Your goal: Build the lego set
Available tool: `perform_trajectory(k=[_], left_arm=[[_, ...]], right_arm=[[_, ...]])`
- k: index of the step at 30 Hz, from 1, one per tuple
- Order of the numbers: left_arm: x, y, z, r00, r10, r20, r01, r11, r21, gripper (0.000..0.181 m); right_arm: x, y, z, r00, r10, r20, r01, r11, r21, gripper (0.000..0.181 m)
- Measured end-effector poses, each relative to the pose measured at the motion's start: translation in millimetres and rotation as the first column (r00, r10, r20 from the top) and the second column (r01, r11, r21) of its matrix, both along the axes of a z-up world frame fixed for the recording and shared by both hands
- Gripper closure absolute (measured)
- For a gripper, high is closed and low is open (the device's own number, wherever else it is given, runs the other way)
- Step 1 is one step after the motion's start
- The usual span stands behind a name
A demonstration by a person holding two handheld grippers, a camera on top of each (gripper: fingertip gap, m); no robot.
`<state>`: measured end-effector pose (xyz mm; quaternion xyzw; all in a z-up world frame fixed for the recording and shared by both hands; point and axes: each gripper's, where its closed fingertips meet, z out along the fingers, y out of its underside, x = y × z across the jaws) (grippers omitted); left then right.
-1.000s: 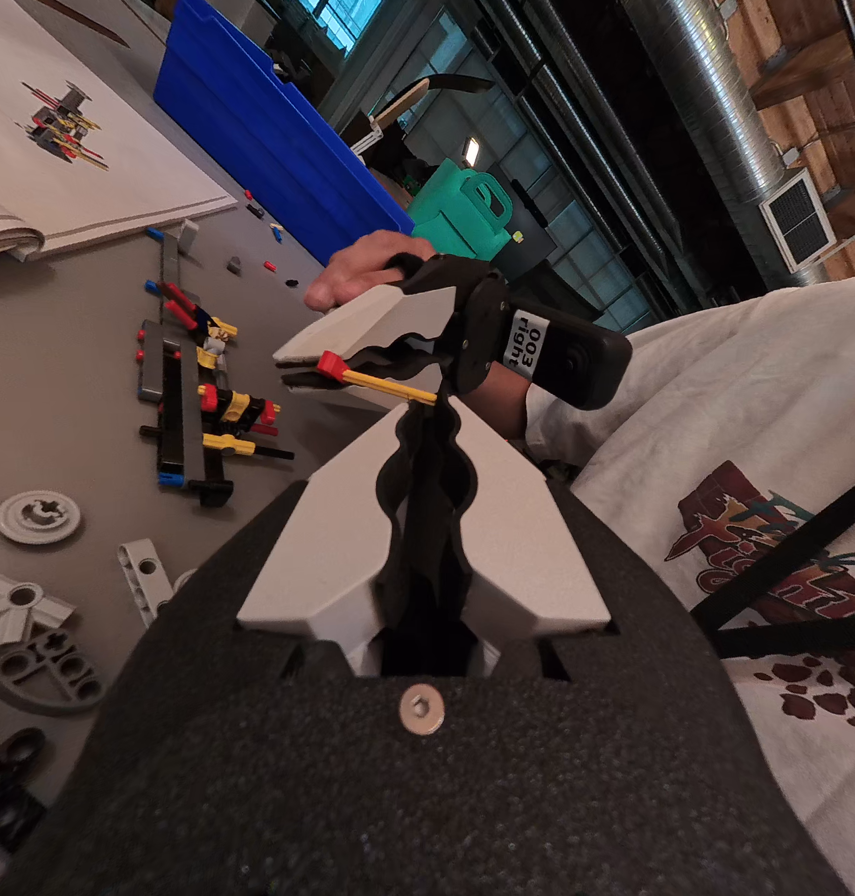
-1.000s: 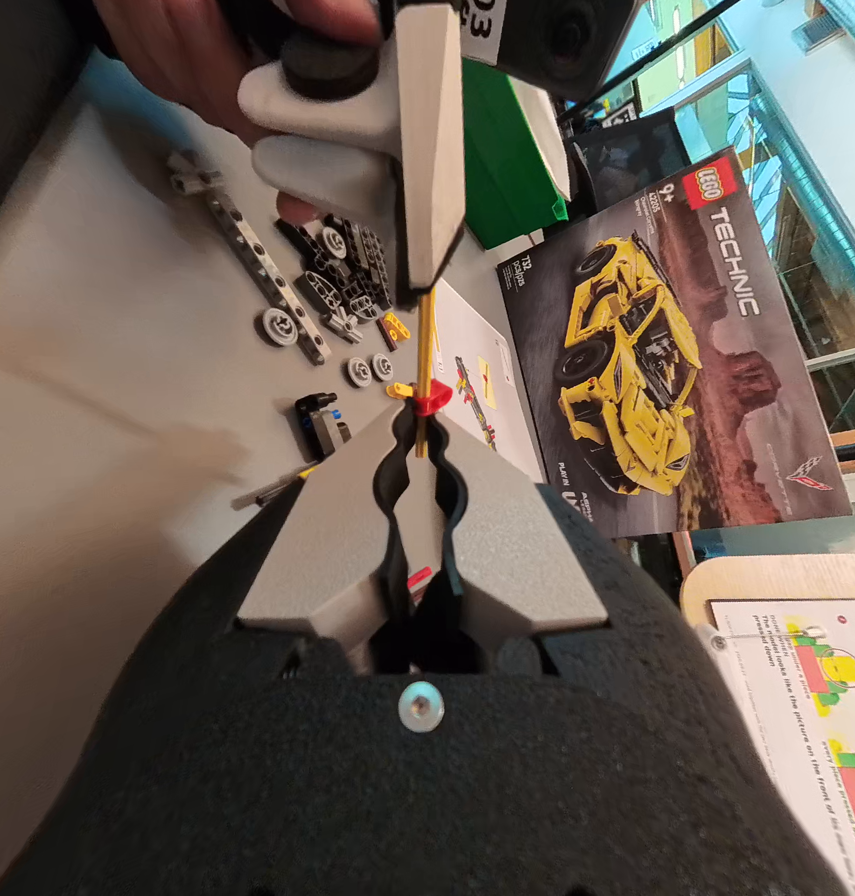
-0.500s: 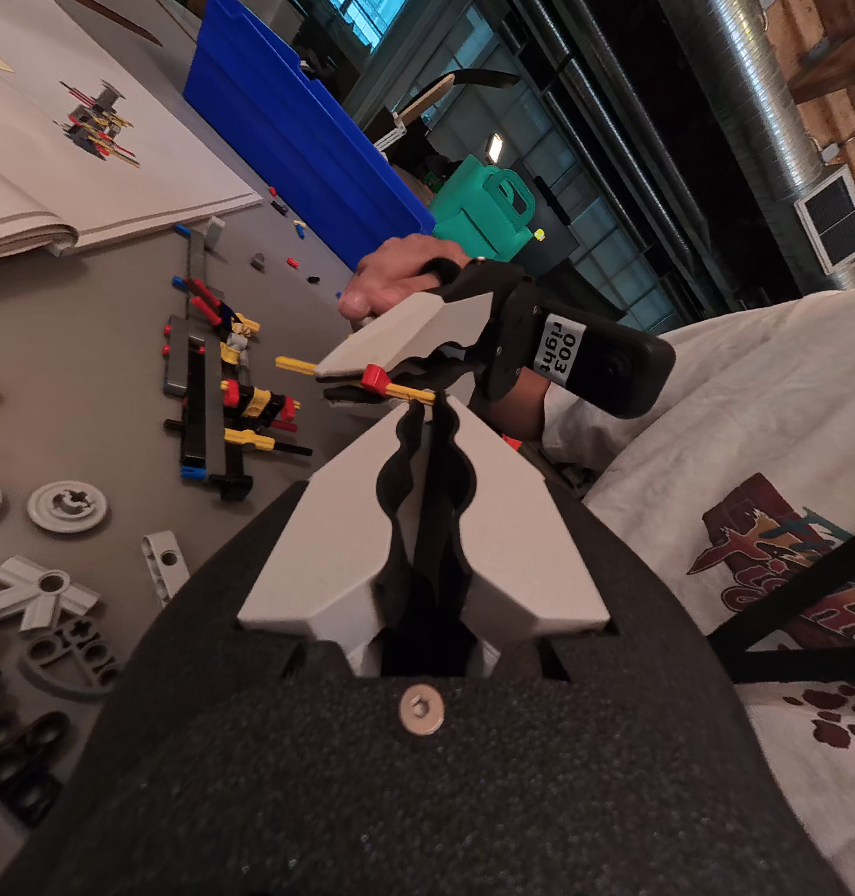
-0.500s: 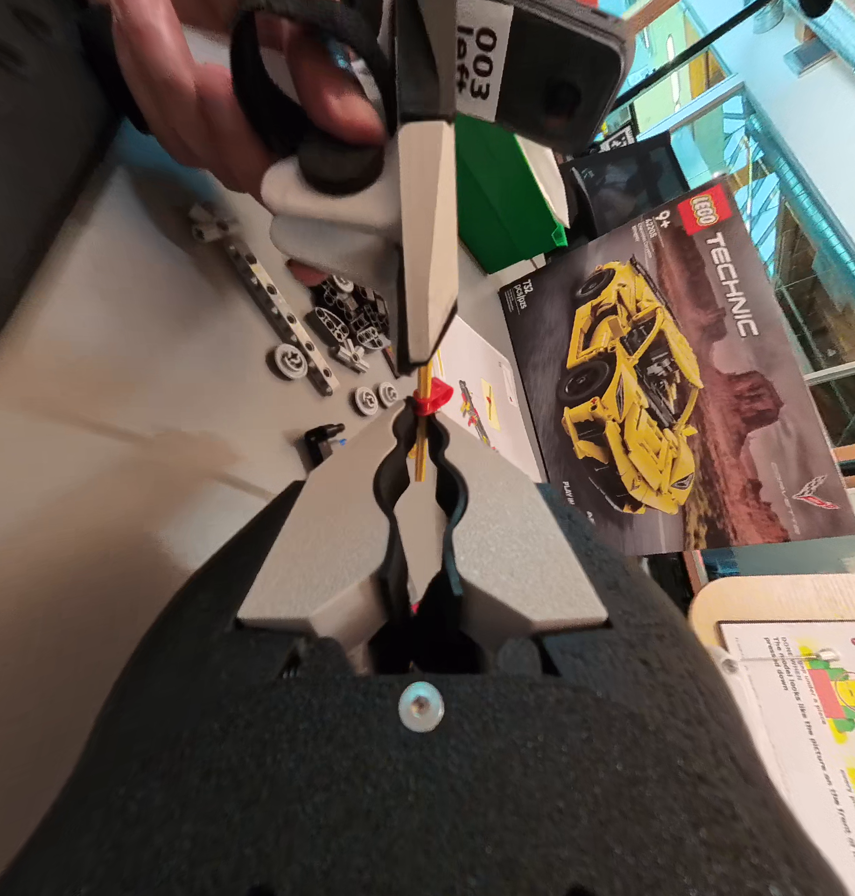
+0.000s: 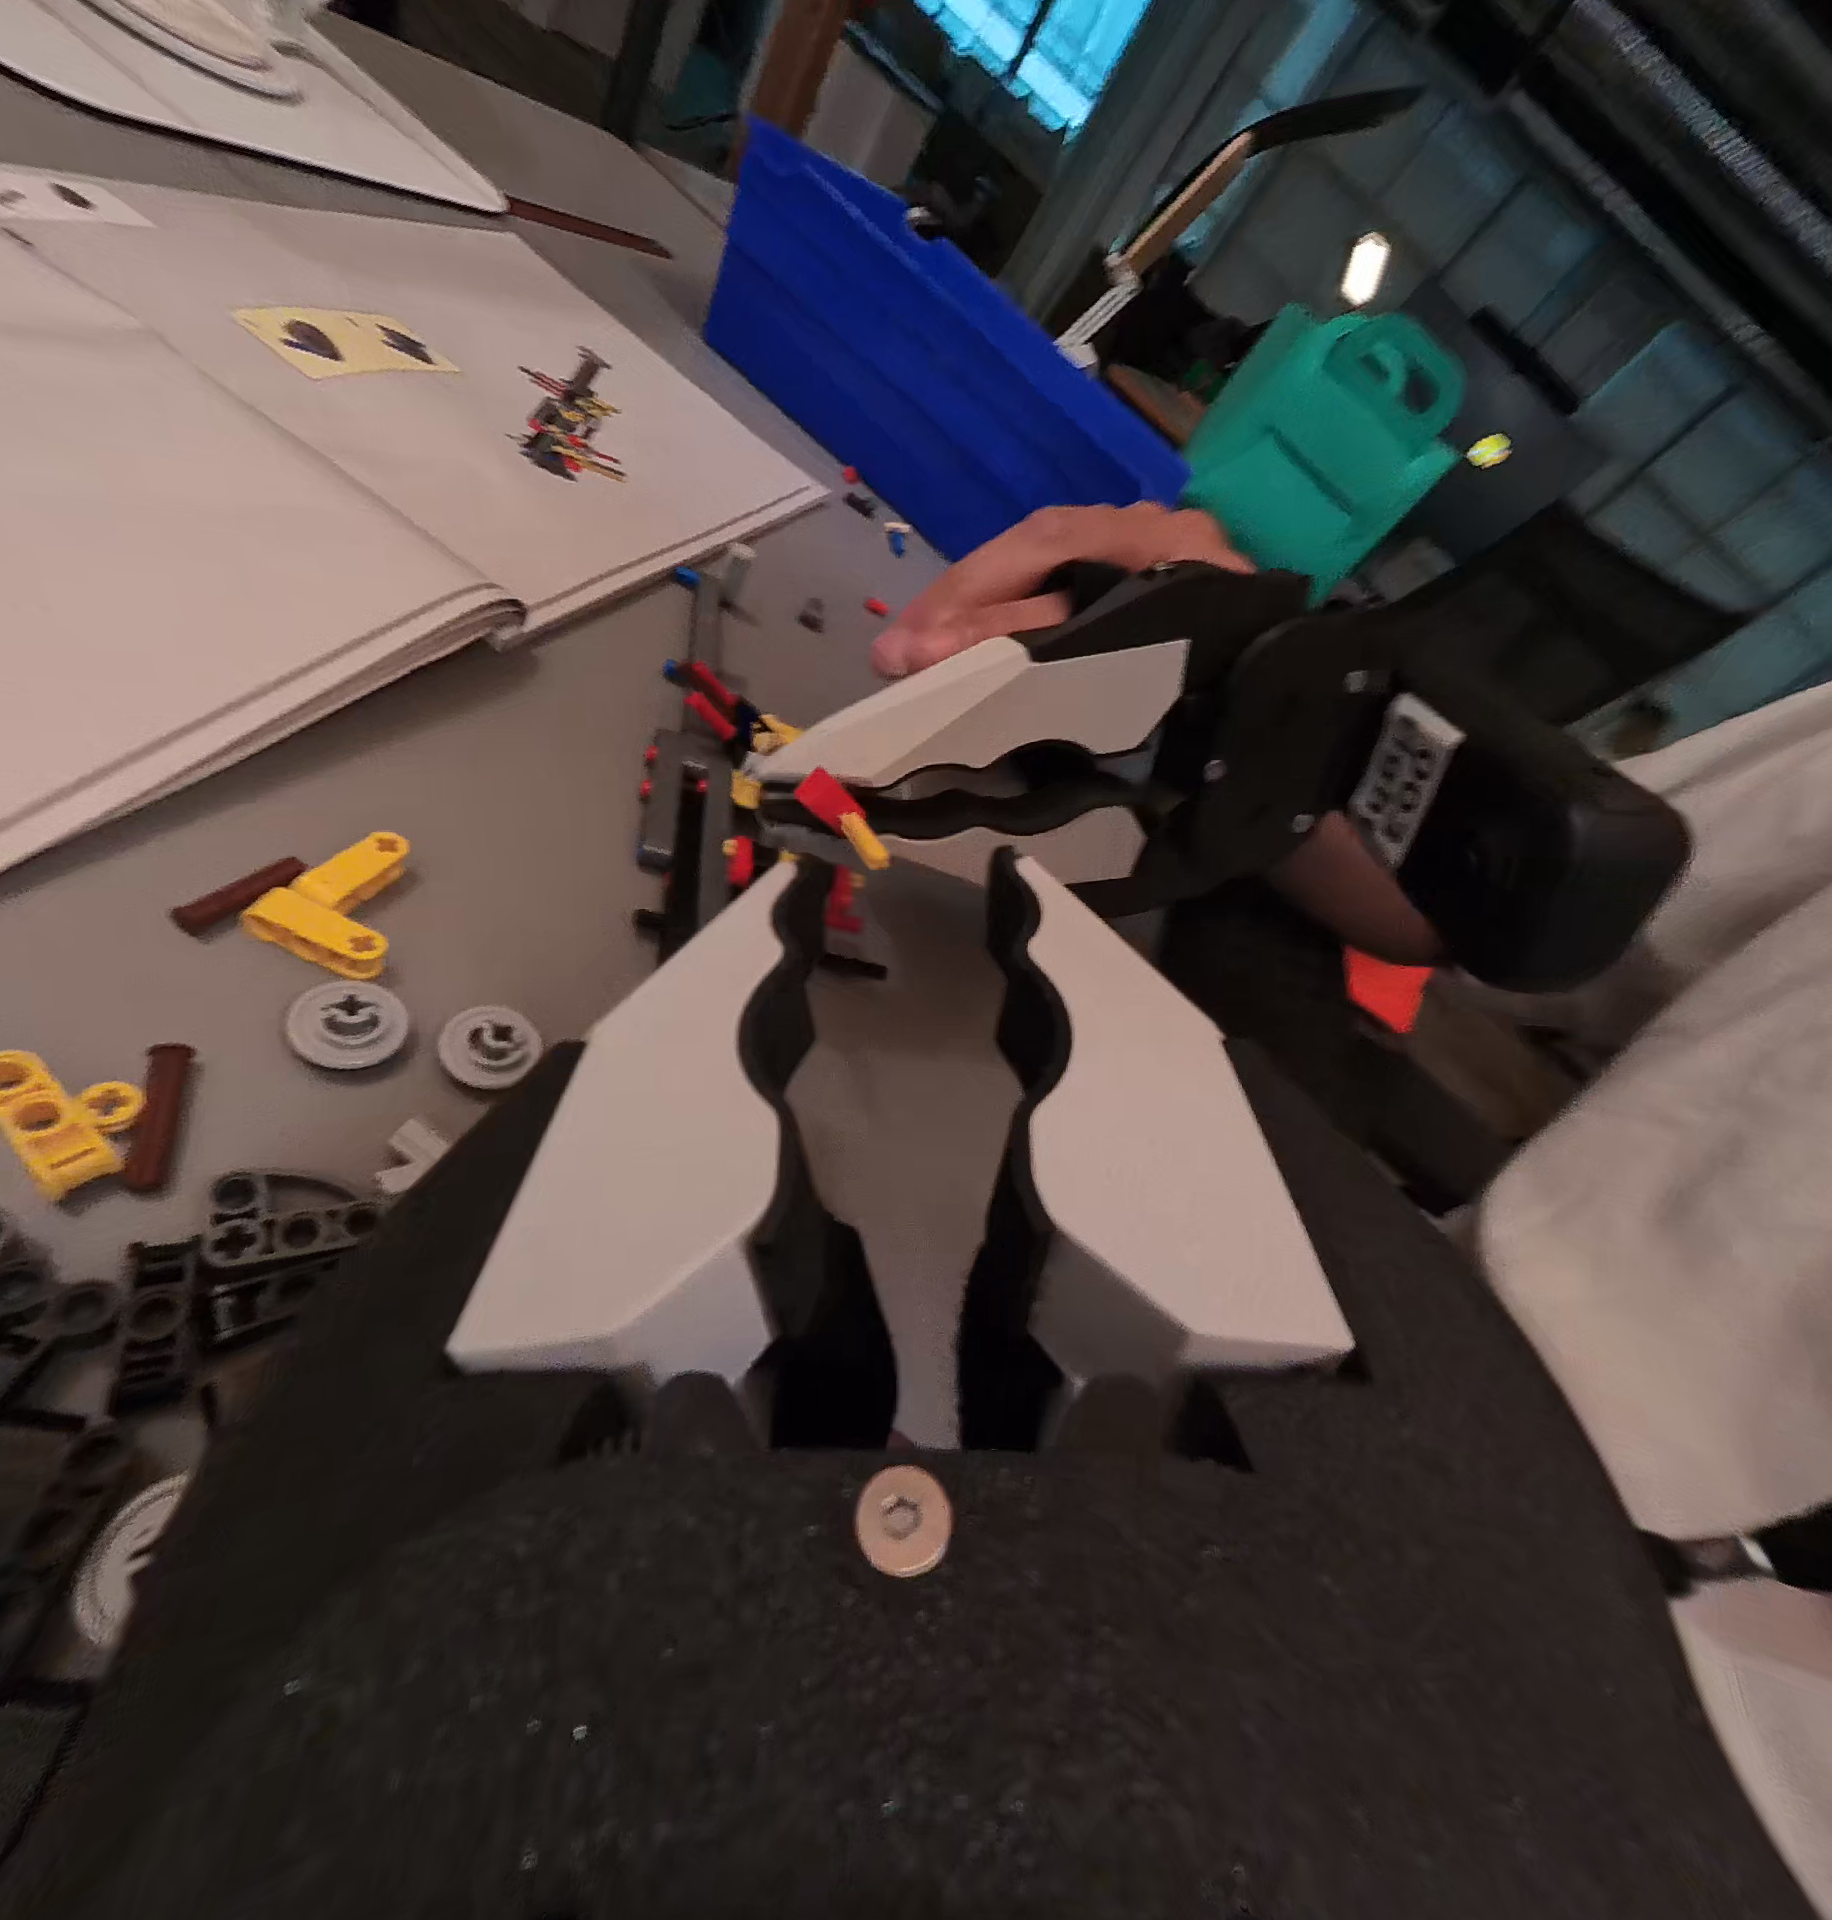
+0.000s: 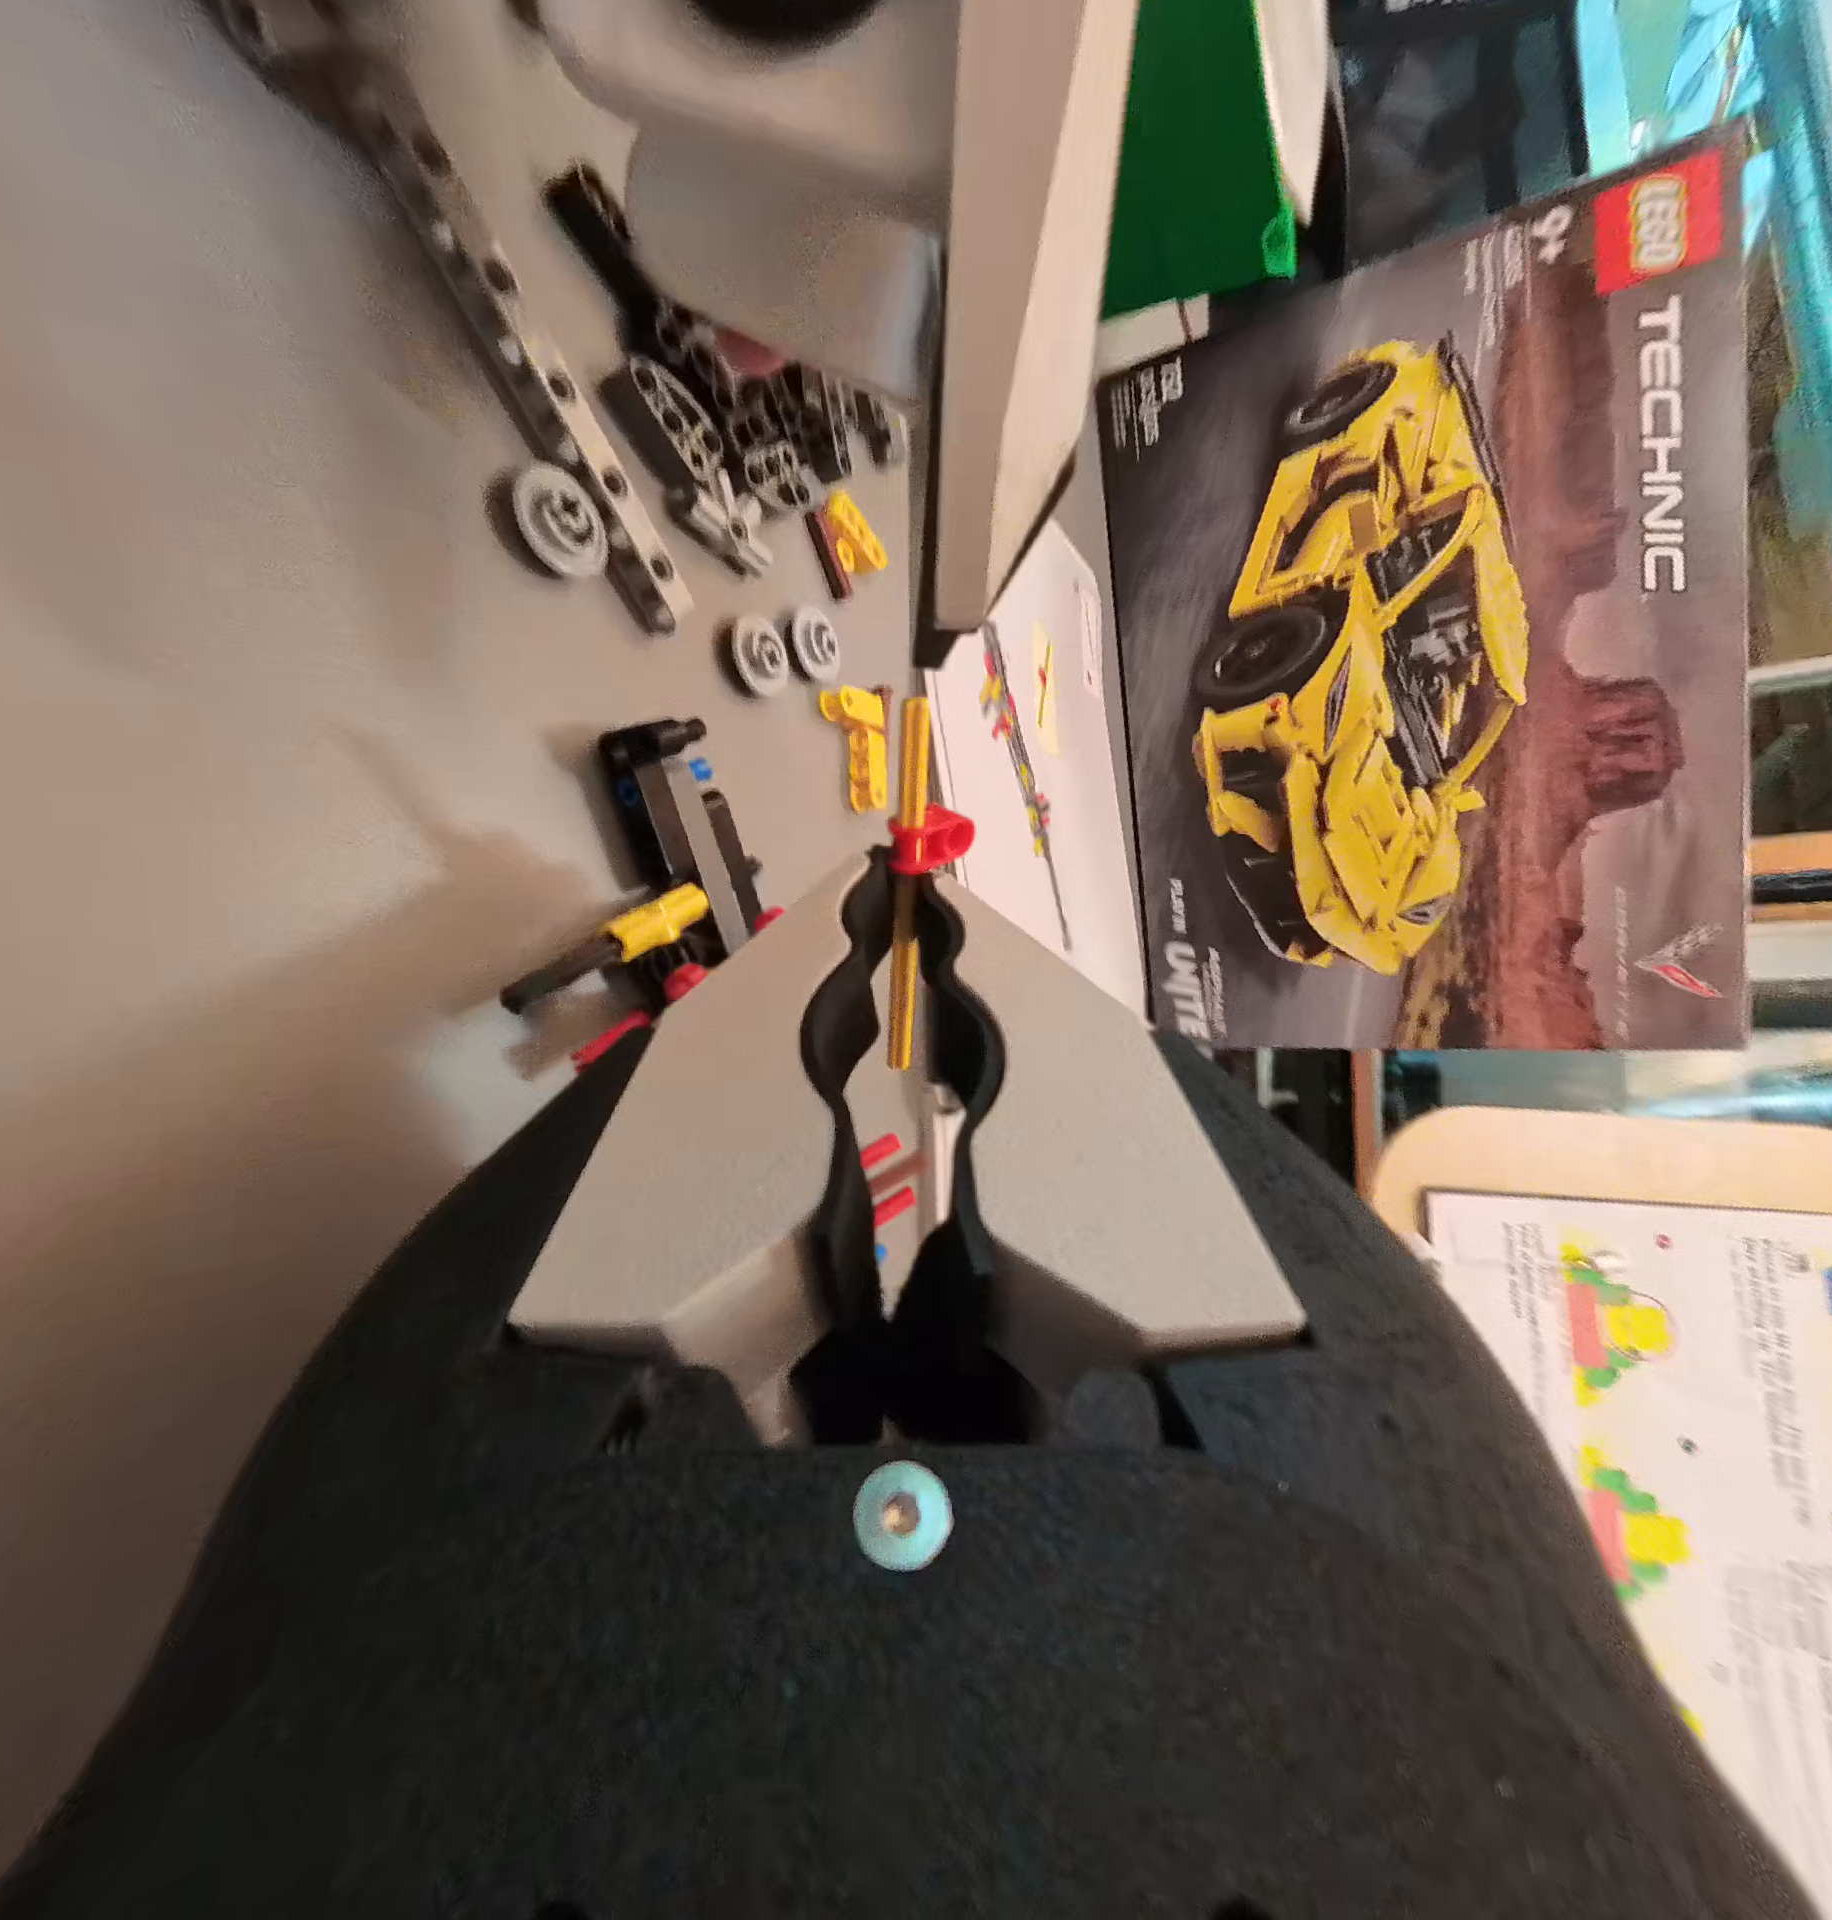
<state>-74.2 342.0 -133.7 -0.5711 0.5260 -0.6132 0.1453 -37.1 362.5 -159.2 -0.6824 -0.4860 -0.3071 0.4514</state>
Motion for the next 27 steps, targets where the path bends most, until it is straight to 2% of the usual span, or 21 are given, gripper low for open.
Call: perform_trajectory(k=[1, 3, 5, 8, 11, 12, 14, 16, 18, 19, 20, 21, 23, 25, 27], left_arm=[[2.5, 1.5, -4.0, 1.0, 0.024, -0.011, -0.023, 0.999, 0.049, 0.142], [5.7, -0.2, -9.3, 0.999, 0.03, -0.028, -0.026, 0.994, 0.11, 0.14], [7.6, -0.8, -9.5, 0.999, 0.031, -0.024, -0.028, 0.99, 0.135, 0.15], [7.4, -3.5, -11.5, 0.999, 0.018, -0.035, -0.012, 0.989, 0.149, 0.176], [6.4, -2.3, -8.5, 1.0, 0.023, -0.013, -0.02, 0.986, 0.164, 0.18], [5.0, -1.9, -6.7, 1.0, 0.015, -0.002, -0.015, 0.987, 0.159, 0.18], [1.8, -1.8, -1.8, 1.0, -0.006, 0.015, 0.004, 0.995, 0.101, 0.18], [-2.0, 2.4, 4.3, 0.999, -0.022, 0.029, 0.022, 1.0, 0.007, 0.18], [-7.3, 2.2, 11.1, 0.997, -0.06, 0.054, 0.063, 0.996, -0.062, 0.18], [-8.8, 0.8, 11.7, 0.996, -0.074, 0.057, 0.078, 0.995, -0.069, 0.18], [-10.2, -2.8, 11.4, 0.994, -0.098, 0.056, 0.101, 0.993, -0.066, 0.18], [-11.4, -6.4, 12.5, 0.991, -0.117, 0.063, 0.121, 0.991, -0.061, 0.18], [-13.4, -10.4, 15.2, 0.987, -0.136, 0.081, 0.14, 0.989, -0.041, 0.18], [-13.8, -12.0, 10.4, 0.988, -0.139, 0.066, 0.139, 0.99, 0.006, 0.179], [-14.4, -15.9, 5.3, 0.987, -0.149, 0.057, 0.143, 0.985, 0.1, 0.179]], right_arm=[[1.6, 0.6, 0.8, 0.999, -0.011, 0.033, 0.011, 1.0, 0.013, 0.179], [-4.6, -1.0, 2.3, 0.998, 0.011, 0.056, -0.013, 1.0, 0.022, 0.179], [-7.2, -0.3, 7.7, 0.998, 0.004, 0.07, -0.008, 0.999, 0.05, 0.179], [-9.0, 0.0, 12.5, 0.998, -0.002, 0.069, -0.002, 0.998, 0.062, 0.179], [-18.7, -1.9, 16.0, 0.998, 0.028, 0.053, -0.033, 0.996, 0.084, 0.179], [-21.1, -2.3, 17.4, 0.999, 0.041, -0.011, -0.04, 0.996, 0.08, 0.178], [-23.2, -5.9, 22.7, 0.964, 0.063, -0.26, -0.058, 0.998, 0.025, 0.171], [-23.5, -15.3, 24.8, 0.862, 0.071, -0.502, -0.131, 0.988, -0.085, 0.15], [-27.8, -25.3, 30.2, 0.735, 0.076, -0.674, -0.23, 0.963, -0.142, 0.147], [-27.2, -25.8, 33.7, 0.709, 0.076, -0.701, -0.241, 0.961, -0.139, 0.148], [-25.6, -24.9, 37.3, 0.71, 0.087, -0.699, -0.233, 0.966, -0.116, 0.154], [-24.4, -25.4, 35.6, 0.741, 0.097, -0.664, -0.228, 0.967, -0.113, 0.163], [-16.0, -23.9, 23.1, 0.83, 0.07, -0.554, -0.172, 0.976, -0.134, 0.164], [-21.5, -28.6, 21.8, 0.831, 0.102, -0.547, -0.204, 0.97, -0.129, 0.175], [-22.1, -31.9, 25.0, 0.83, 0.122, -0.544, -0.226, 0.966, -0.128, 0.177]])
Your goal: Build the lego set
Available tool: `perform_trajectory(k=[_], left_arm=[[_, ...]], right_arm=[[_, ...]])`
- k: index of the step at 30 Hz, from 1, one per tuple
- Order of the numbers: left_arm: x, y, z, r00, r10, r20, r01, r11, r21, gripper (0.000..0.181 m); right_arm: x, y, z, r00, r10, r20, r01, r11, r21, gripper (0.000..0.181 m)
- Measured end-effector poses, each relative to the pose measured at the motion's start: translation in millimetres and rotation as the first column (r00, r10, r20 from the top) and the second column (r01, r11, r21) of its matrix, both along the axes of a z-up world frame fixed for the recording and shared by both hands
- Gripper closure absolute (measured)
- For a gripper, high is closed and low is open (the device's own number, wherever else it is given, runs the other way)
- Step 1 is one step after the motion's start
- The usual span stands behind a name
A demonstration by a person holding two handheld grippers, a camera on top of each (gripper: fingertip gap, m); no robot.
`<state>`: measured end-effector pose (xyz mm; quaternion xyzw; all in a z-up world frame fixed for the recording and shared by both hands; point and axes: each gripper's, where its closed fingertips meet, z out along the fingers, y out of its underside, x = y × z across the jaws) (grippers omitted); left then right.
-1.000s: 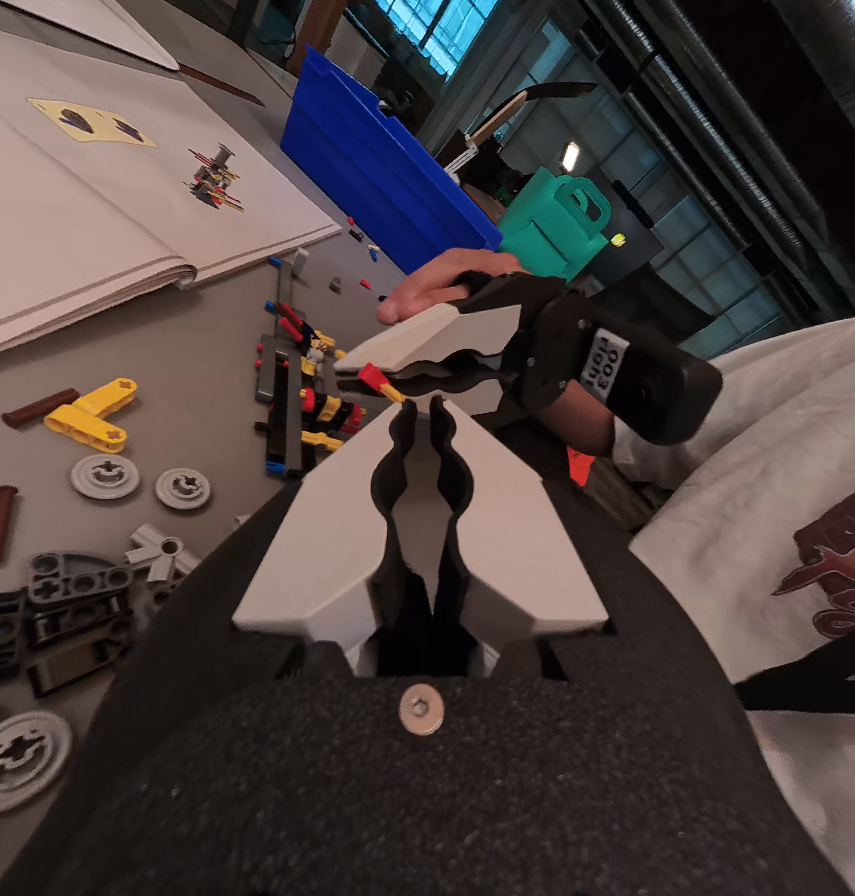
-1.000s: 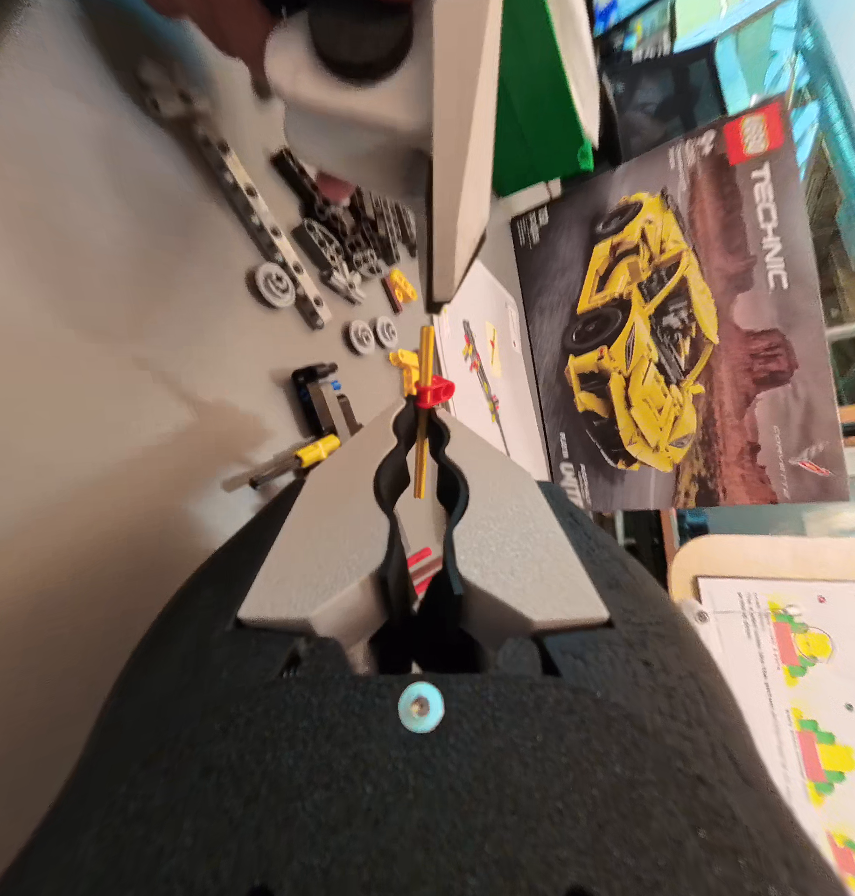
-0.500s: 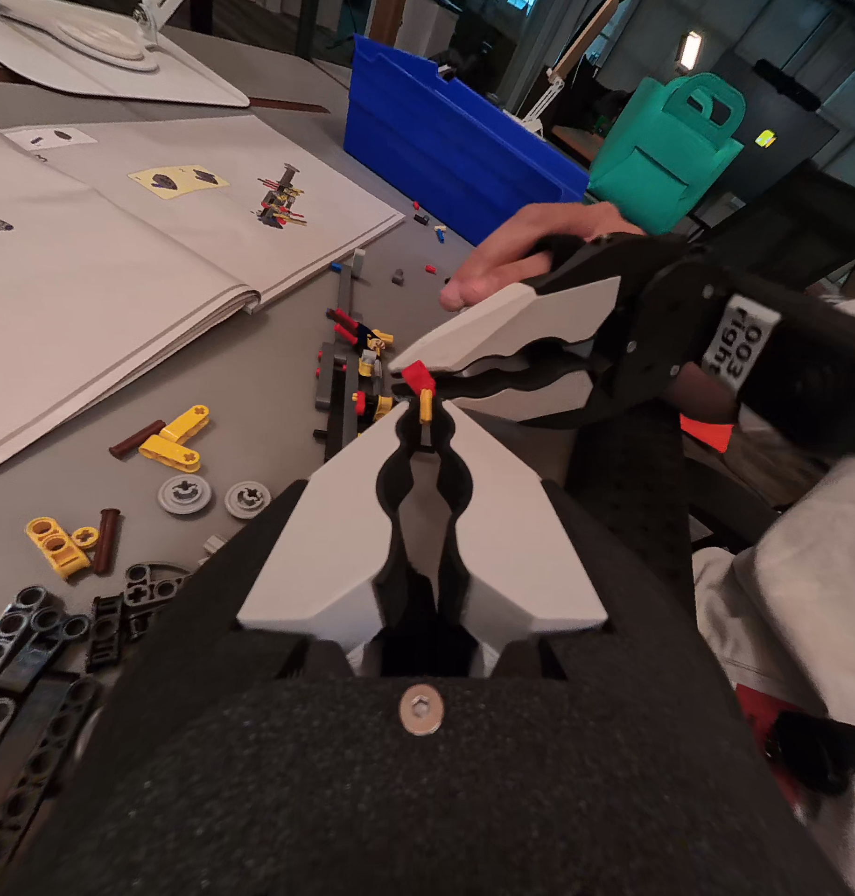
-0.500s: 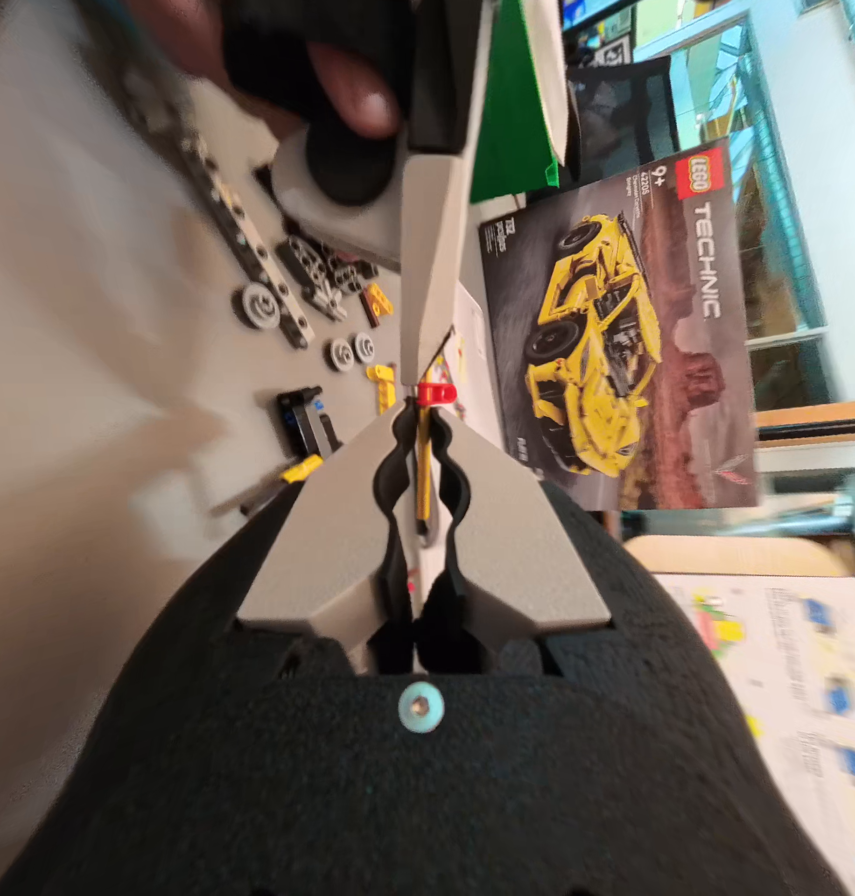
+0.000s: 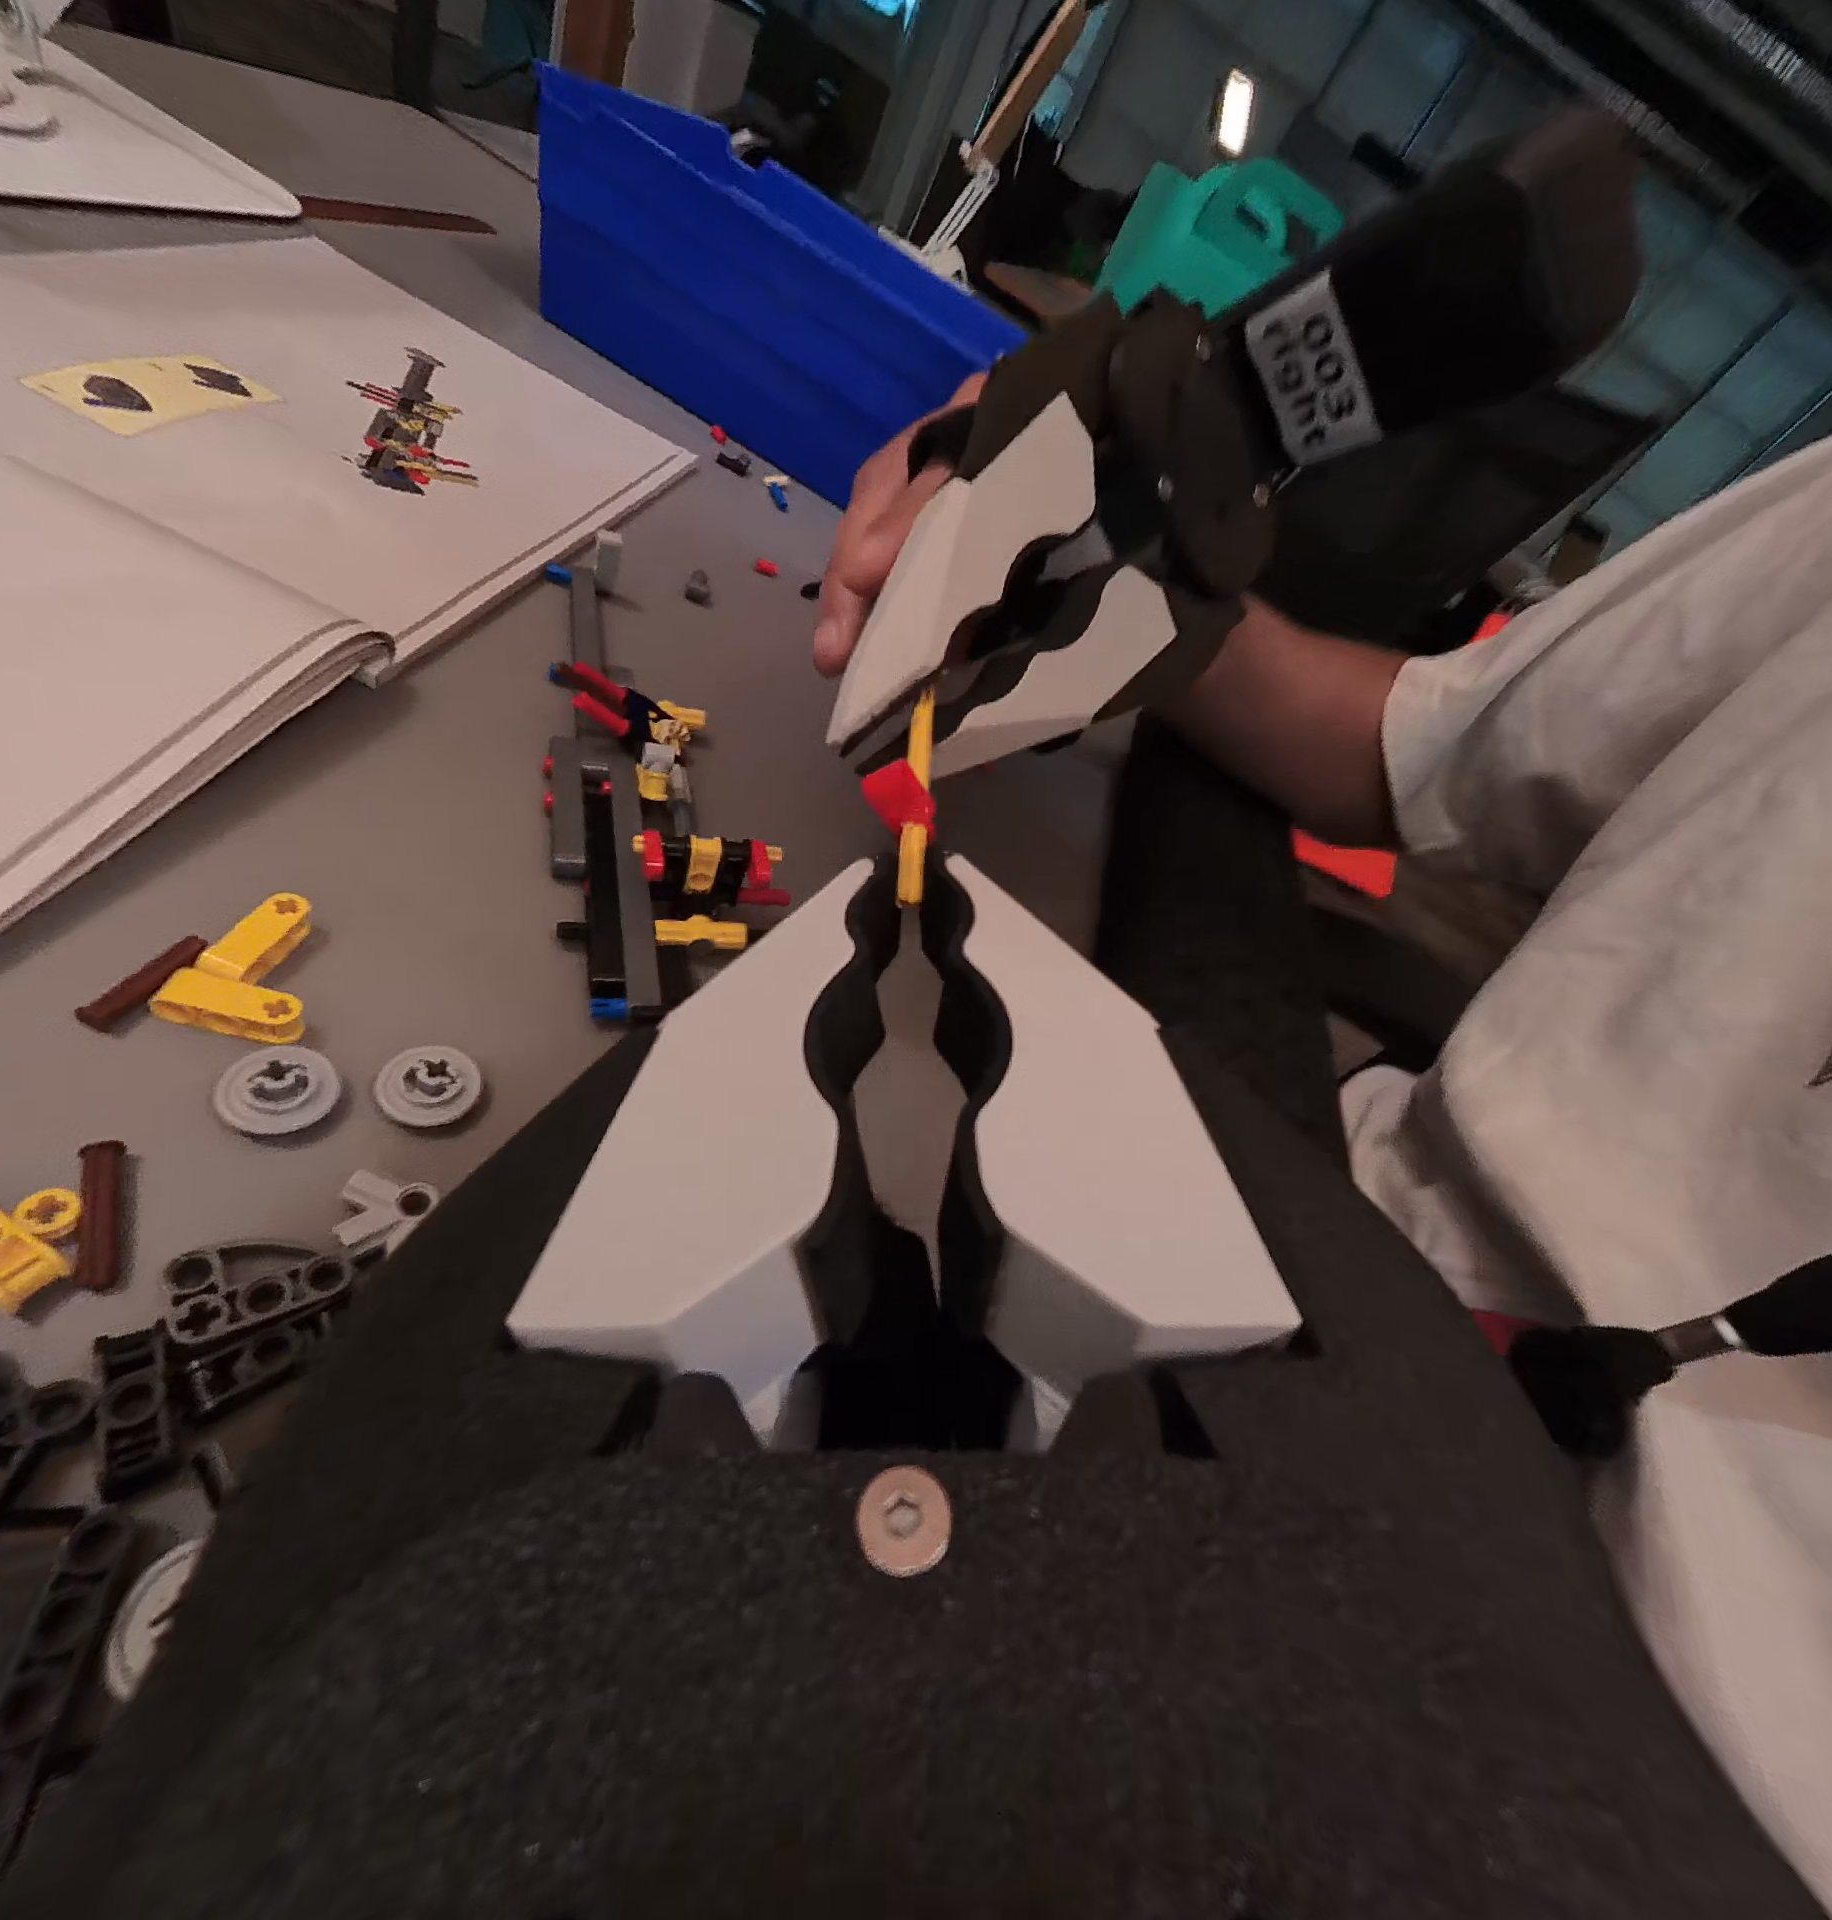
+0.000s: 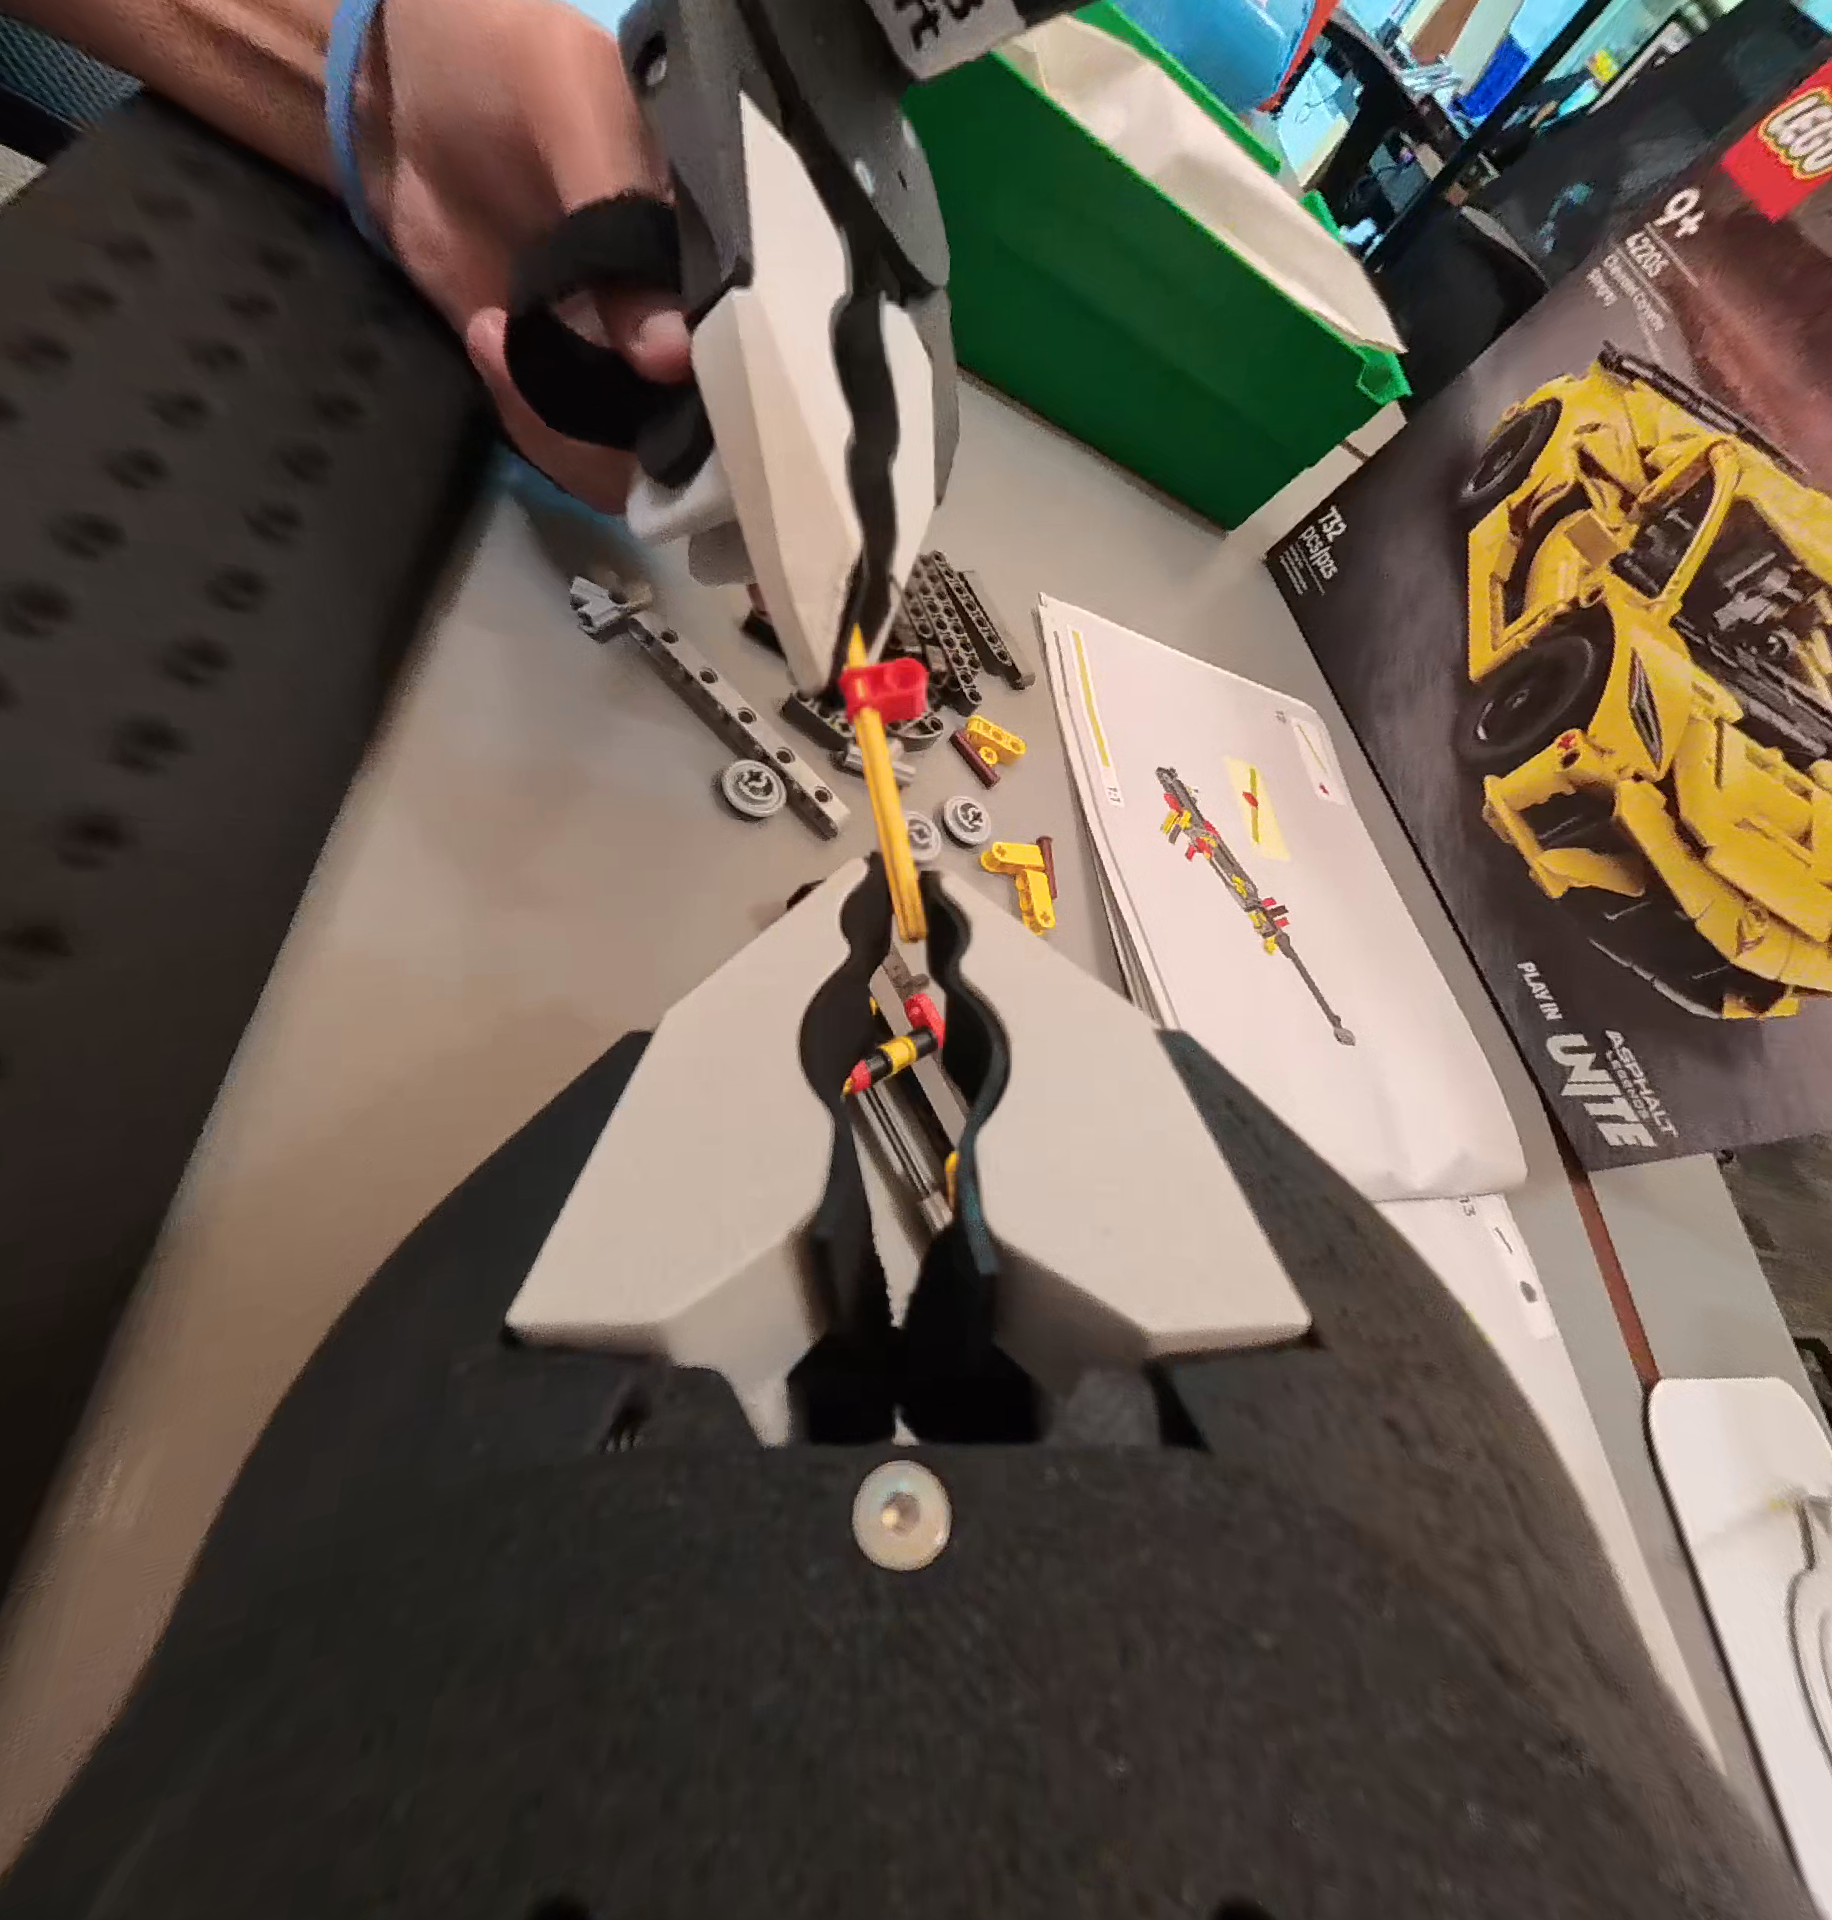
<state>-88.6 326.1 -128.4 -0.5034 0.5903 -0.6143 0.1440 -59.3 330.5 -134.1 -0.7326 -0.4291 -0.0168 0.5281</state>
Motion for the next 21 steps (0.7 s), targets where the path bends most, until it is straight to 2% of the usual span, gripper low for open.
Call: perform_trajectory(k=[4, 7, 9, 10, 12, 14, 16, 18, 20, 21], left_arm=[[1.3, -3.0, -9.7, 1.0, 0.022, 0.016, -0.024, 0.982, 0.187, 0.18], [1.8, -6.0, -21.5, 1.0, 0.014, -0.011, -0.01, 0.96, 0.281, 0.179], [4.3, -2.5, -27.0, 0.999, 0.046, 0.004, -0.044, 0.92, 0.388, 0.177], [6.4, 1.5, -32.0, 0.997, 0.074, 0.014, -0.072, 0.879, 0.471, 0.177], [9.6, 7.5, -39.8, 0.992, 0.109, 0.062, -0.123, 0.744, 0.656, 0.171], [12.3, 12.9, -44.7, 0.985, 0.12, 0.127, -0.172, 0.545, 0.821, 0.17], [14.7, 16.7, -40.8, 0.969, 0.101, 0.226, -0.247, 0.329, 0.912, 0.175], [16.5, 24.7, -45.1, 0.963, 0.109, 0.248, -0.262, 0.145, 0.954, 0.178], [17.7, 30.3, -44.9, 0.957, 0.115, 0.266, -0.27, 0.028, 0.962, 0.178], [17.7, 33.0, -43.7, 0.954, 0.122, 0.273, -0.275, -0.004, 0.962, 0.179]], right_arm=[[-1.4, -8.7, -10.1, 1.0, 0.026, -0.003, -0.026, 0.996, -0.091, 0.169], [-4.5, -13.5, -18.2, 0.998, 0.053, 0.032, -0.048, 0.99, -0.132, 0.178], [-3.9, -14.2, -24.0, 0.999, 0.046, 0.019, -0.042, 0.981, -0.189, 0.178], [-2.8, -12.6, -24.8, 0.999, 0.033, 0.02, -0.029, 0.98, -0.196, 0.178], [-5.7, -12.4, -25.4, 1.0, 0.029, -0.002, -0.029, 0.976, -0.217, 0.178], [-9.8, -13.3, -26.9, 0.999, 0.024, -0.046, -0.035, 0.965, -0.259, 0.179], [-9.4, -13.5, -32.3, 0.999, 0.011, -0.05, -0.025, 0.955, -0.297, 0.179], [-10.3, -12.9, -36.2, 0.997, -0.014, -0.071, -0.011, 0.939, -0.343, 0.179], [-10.8, -10.2, -37.6, 0.997, -0.037, -0.068, 0.011, 0.936, -0.352, 0.179], [-10.7, -8.4, -36.8, 0.997, -0.049, -0.066, 0.024, 0.938, -0.346, 0.179]])
